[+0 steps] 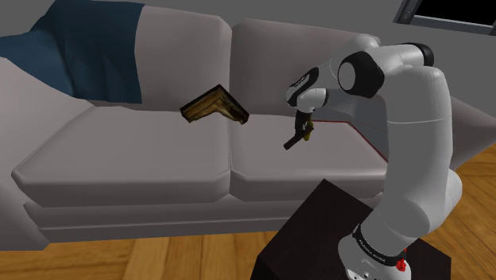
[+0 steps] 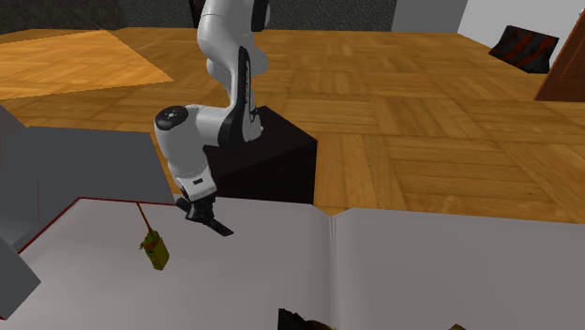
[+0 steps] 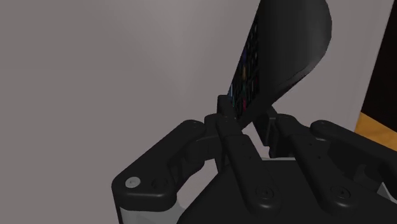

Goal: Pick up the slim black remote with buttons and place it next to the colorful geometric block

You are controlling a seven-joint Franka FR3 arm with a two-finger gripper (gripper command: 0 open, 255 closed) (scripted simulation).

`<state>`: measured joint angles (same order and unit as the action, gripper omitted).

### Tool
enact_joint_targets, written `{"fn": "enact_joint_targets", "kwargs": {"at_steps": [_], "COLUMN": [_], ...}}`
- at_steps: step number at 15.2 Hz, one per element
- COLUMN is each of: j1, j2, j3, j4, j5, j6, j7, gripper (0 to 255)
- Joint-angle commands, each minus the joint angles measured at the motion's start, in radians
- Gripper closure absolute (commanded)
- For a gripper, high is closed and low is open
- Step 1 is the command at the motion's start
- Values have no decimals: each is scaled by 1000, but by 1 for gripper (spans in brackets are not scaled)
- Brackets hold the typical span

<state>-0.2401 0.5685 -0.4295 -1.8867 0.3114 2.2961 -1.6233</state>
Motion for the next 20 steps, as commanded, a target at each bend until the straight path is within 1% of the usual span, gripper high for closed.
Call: {"fn": "enact_joint_targets", "kwargs": {"at_steps": [1,10,18,19,20], "j1": [-1,-27,-29,-29,-30], "j2": [20,114,120,121,121], "j3": [10,46,48,49,49], "j4": [0,16,17,19,20], "j5": [9,53,56,56,56], "j6": [13,88,92,91,91], "j7": [-2,-28,-30,-29,-30], "gripper": [255,255,255,0,0]}}
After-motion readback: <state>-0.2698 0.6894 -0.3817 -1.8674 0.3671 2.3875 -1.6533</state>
